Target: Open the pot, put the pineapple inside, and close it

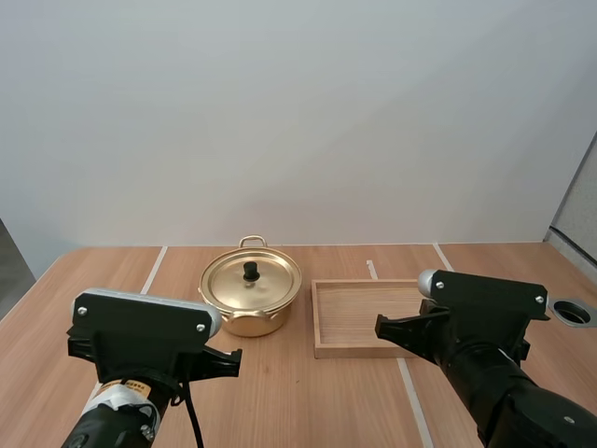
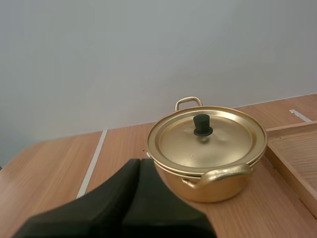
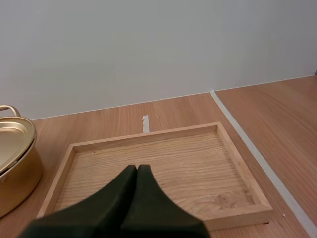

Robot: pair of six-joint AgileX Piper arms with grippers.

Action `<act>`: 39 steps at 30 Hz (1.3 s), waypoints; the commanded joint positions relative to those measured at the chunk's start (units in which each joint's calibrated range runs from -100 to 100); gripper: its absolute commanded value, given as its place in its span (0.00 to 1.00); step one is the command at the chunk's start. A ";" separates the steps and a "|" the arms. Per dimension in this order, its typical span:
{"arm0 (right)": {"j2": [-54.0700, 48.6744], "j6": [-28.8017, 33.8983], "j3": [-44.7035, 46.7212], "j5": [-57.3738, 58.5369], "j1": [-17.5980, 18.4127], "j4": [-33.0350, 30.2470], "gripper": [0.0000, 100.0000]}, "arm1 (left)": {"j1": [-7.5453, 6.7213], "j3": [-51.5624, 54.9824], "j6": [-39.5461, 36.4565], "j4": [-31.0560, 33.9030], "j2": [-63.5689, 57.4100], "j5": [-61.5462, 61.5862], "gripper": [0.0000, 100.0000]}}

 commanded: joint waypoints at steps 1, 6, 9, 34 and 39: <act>-0.37 -0.04 0.36 -0.38 -0.21 -0.29 0.00 | 0.03 0.18 -0.29 0.37 -0.35 2.26 0.00; -0.37 -0.04 0.36 -0.38 -0.21 -0.29 0.00 | 0.03 0.18 -0.29 0.37 -0.35 2.87 0.00; -0.50 -0.04 0.36 -0.38 -0.21 -0.29 0.00 | 0.03 0.18 -0.29 0.37 -0.35 2.87 0.00; -18.91 60.23 0.36 14.89 -0.21 -72.05 0.00 | -0.13 0.18 -0.29 0.37 -0.35 2.84 0.00; -22.32 69.35 0.36 24.11 -0.21 -85.37 0.00 | -0.13 0.18 -0.29 0.37 -0.35 2.84 0.00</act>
